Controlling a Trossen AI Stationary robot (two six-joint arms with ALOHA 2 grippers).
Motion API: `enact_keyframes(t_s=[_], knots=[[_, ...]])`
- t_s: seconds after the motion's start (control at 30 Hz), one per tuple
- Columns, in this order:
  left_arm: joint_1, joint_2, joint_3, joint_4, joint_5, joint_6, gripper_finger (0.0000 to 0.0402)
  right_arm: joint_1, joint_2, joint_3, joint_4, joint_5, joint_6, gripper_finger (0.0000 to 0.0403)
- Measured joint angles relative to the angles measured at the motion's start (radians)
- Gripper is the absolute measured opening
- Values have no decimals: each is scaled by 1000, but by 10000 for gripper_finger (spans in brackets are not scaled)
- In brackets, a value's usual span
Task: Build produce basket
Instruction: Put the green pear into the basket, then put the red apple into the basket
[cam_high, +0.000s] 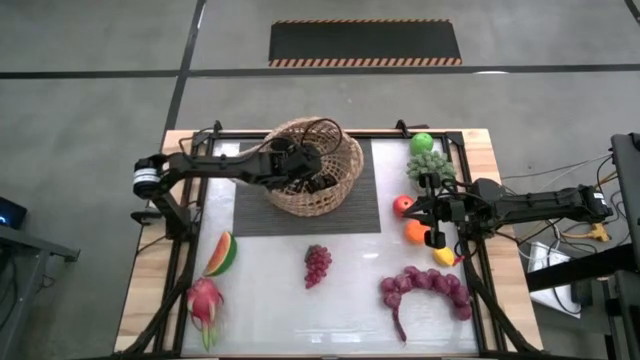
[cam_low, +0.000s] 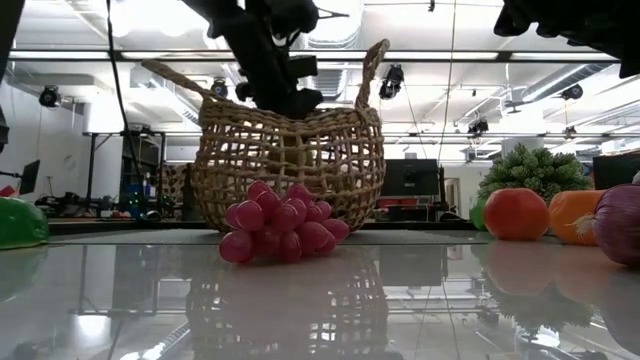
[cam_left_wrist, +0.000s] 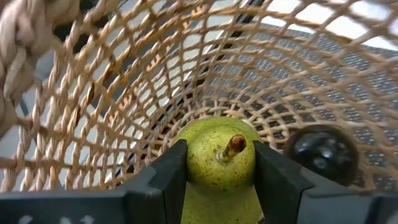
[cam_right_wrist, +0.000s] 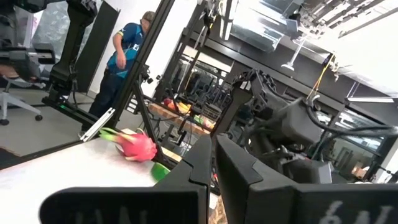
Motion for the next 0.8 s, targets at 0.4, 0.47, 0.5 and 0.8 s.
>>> enact_keyframes(t_s=[0.4, 0.47, 0.5, 0.8], knots=[[39, -4, -42, -8, -8, -20, 148, 0, 0, 0, 1, 0, 0, 13], [43, -4, -47, -5, -8, -22, 161, 0, 0, 0, 1, 0, 0, 13], [45, -4, -47, -6, -8, -22, 168, 0, 0, 0, 1, 0, 0, 13], [47, -11, -48, 1, -2, -22, 226, 0, 0, 0, 2, 0, 0, 13]])
